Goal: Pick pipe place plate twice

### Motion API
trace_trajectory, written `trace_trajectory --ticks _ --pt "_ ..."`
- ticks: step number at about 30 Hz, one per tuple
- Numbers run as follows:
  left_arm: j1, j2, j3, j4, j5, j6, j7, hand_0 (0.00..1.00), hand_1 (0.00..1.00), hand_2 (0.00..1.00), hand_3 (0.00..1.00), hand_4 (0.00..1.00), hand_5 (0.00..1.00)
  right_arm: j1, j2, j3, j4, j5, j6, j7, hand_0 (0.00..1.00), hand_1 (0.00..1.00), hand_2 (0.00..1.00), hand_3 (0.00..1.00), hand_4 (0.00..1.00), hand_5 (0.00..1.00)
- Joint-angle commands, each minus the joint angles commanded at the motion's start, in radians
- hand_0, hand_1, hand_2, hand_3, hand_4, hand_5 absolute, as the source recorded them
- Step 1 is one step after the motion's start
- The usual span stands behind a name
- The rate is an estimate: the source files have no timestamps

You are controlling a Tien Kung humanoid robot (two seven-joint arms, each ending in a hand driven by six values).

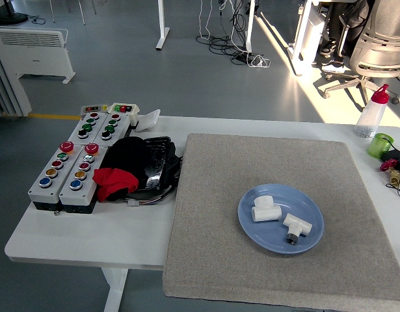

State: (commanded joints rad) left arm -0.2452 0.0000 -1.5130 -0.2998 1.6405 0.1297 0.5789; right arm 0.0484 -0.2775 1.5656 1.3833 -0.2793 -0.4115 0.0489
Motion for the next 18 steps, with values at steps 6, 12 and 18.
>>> trace_trajectory --ticks 6,12,18 --pt "0.003 0.000 -0.003 0.000 0.005 -0.001 0.001 0.584 0.577 0.584 0.486 0.411 0.998 -0.002 0.000 -0.002 -0.002 0.000 0.001 0.000 0.762 0.717 0.742 0.746 0.491 0.571" --pt "0.006 0.000 -0.004 0.000 0.008 -0.003 0.000 0.584 0.577 0.584 0.486 0.410 0.998 -0.004 0.000 -0.003 -0.004 0.001 0.002 0.001 0.760 0.715 0.741 0.745 0.490 0.572" --pt "0.004 0.000 0.001 0.001 -0.003 0.001 -0.003 0.584 0.577 0.584 0.486 0.410 0.998 -0.004 -0.001 0.000 -0.003 0.003 0.002 0.000 0.760 0.715 0.740 0.743 0.488 0.571"
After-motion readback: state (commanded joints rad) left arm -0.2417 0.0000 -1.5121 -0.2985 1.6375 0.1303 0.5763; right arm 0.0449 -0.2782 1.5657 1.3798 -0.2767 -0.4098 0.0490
